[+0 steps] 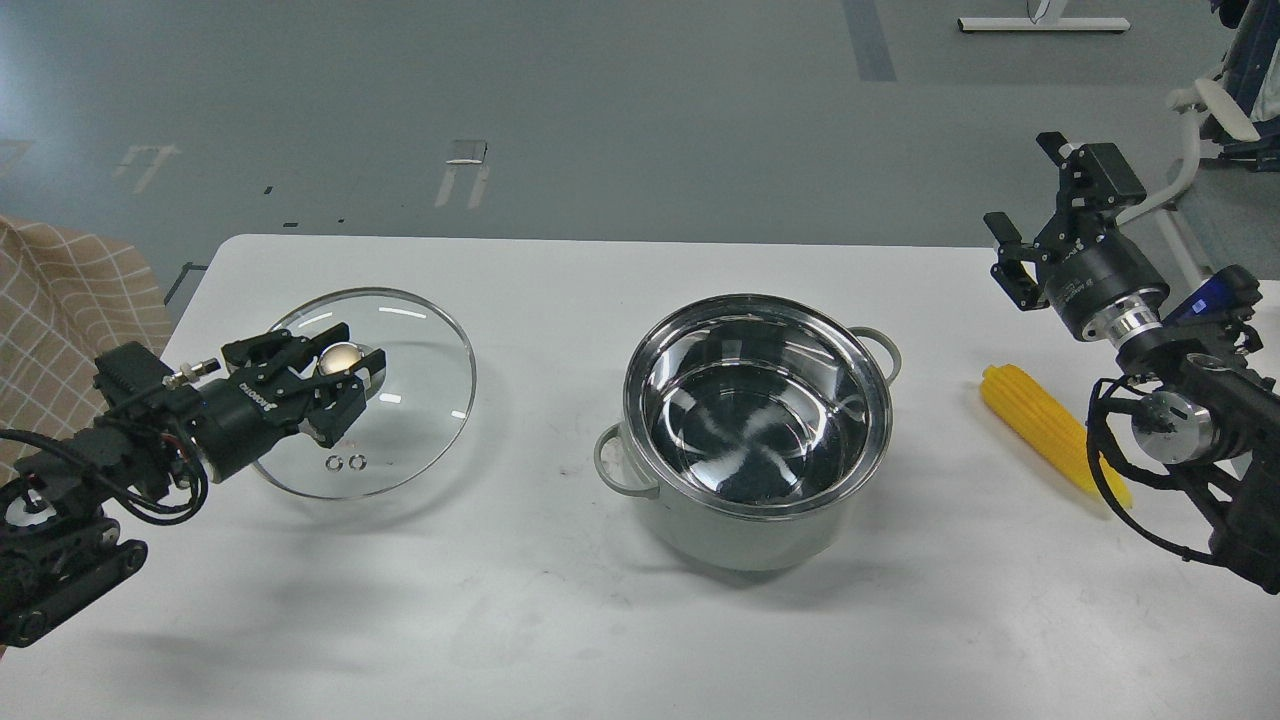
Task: Open pot and put corn in
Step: 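Lower the glass lid onto the table beside the pot, release, then raise the left gripper away from the lid, then lower the right gripper onto the yellow corn cob and grasp it, then lift the corn cob with the right gripper toward the pot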
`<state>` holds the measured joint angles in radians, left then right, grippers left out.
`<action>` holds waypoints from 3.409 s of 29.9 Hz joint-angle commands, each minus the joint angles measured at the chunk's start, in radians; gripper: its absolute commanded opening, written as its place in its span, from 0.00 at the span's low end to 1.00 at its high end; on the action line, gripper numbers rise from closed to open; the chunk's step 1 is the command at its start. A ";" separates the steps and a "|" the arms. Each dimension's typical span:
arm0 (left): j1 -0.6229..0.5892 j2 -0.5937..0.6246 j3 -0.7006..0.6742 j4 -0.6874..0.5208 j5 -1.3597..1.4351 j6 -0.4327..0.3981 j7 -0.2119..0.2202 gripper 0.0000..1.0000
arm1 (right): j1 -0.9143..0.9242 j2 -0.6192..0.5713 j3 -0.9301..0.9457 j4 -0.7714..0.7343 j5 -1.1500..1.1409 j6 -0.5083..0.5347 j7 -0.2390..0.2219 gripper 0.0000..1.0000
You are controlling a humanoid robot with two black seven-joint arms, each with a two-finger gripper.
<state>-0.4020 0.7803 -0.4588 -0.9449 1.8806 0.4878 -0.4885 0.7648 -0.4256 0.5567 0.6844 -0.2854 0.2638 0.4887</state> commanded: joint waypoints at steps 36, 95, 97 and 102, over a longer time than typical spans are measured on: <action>0.002 -0.107 0.000 0.152 -0.145 0.001 0.000 0.83 | -0.018 -0.010 0.002 0.001 0.000 0.000 0.000 1.00; -0.377 0.074 -0.233 -0.281 -1.522 -0.894 0.000 0.90 | 0.192 -0.163 -0.830 -0.094 -1.330 -0.324 0.000 0.04; -0.376 0.074 -0.233 -0.281 -1.522 -0.894 0.000 0.90 | 0.202 -0.179 -0.828 -0.074 -1.328 -0.328 0.000 0.04; -0.376 0.076 -0.233 -0.285 -1.522 -0.896 0.000 0.90 | 0.307 -0.292 -0.825 0.095 -1.319 -0.328 0.000 0.04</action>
<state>-0.7779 0.8546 -0.6919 -1.2290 0.3590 -0.4064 -0.4887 1.0078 -0.6569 -0.2712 0.6893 -1.6094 -0.0655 0.4887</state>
